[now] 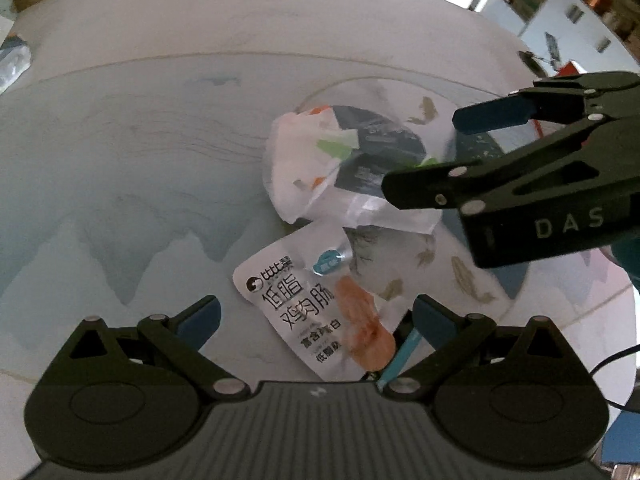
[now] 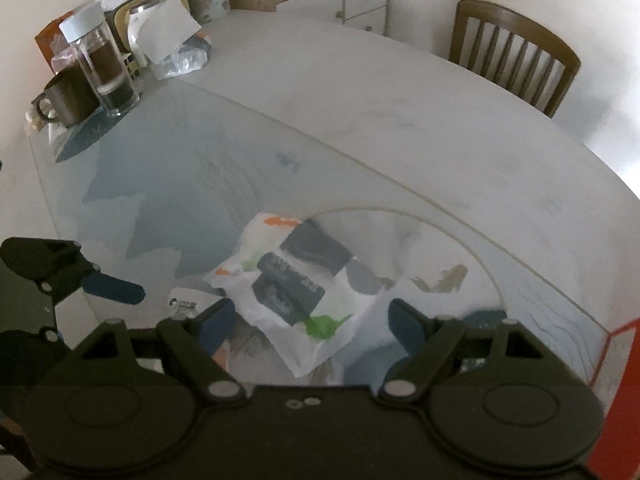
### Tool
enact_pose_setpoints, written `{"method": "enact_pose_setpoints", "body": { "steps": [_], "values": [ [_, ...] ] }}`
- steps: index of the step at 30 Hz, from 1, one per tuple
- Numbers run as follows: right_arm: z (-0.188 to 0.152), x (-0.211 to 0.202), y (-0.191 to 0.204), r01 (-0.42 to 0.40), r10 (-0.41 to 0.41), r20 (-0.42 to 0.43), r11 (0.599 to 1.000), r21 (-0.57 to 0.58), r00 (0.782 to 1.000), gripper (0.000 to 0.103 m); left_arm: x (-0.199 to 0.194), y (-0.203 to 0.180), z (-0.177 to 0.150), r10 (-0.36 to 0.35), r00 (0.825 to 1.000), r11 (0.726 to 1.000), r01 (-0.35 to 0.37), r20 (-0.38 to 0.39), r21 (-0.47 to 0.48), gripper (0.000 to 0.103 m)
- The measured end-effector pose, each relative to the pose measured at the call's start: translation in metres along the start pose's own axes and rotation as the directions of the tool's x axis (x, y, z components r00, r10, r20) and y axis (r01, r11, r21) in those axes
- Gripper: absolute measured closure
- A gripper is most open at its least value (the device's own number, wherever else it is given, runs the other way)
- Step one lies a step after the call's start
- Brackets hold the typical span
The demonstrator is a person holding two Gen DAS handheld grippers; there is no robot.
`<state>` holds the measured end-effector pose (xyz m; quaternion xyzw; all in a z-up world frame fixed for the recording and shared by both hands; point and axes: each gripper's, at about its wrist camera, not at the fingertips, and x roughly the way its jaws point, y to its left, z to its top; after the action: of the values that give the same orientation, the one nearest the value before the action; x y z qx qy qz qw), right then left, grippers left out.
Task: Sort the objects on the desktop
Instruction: 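Close the left gripper on the white pouch while the right gripper grasps the white plastic bag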
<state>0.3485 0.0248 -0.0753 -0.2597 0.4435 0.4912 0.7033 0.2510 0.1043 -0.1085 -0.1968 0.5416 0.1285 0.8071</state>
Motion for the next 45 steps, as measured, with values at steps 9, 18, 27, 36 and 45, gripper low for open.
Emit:
{"method": "enact_pose_setpoints", "body": {
  "steps": [9,18,27,36,45],
  "values": [
    [0.010,0.021,-0.002,-0.021,0.019,-0.036,0.998,-0.061,0.999,0.019,0.012,-0.008,-0.003,0.046,0.999,0.998,-0.046,-0.007,-0.044,0.000],
    [0.021,0.047,0.001,-0.067,0.051,-0.095,0.984,-0.164,0.994,0.018,0.015,-0.022,-0.009,0.113,0.993,0.993,-0.112,0.028,-0.026,0.001],
    [0.017,0.049,-0.002,-0.070,0.056,-0.084,0.981,-0.179,0.995,0.019,0.012,-0.025,-0.014,0.123,0.990,0.992,-0.122,0.064,-0.016,0.010],
    [0.014,0.045,-0.004,-0.044,0.032,-0.071,0.984,-0.174,0.997,0.043,-0.005,-0.011,-0.015,0.047,0.994,0.999,-0.047,0.099,-0.004,0.063],
    [0.004,0.032,-0.009,-0.035,0.026,-0.064,0.990,-0.135,0.998,0.066,-0.006,-0.010,-0.014,-0.041,0.997,0.999,0.043,0.069,-0.014,0.087]
  ]
}}
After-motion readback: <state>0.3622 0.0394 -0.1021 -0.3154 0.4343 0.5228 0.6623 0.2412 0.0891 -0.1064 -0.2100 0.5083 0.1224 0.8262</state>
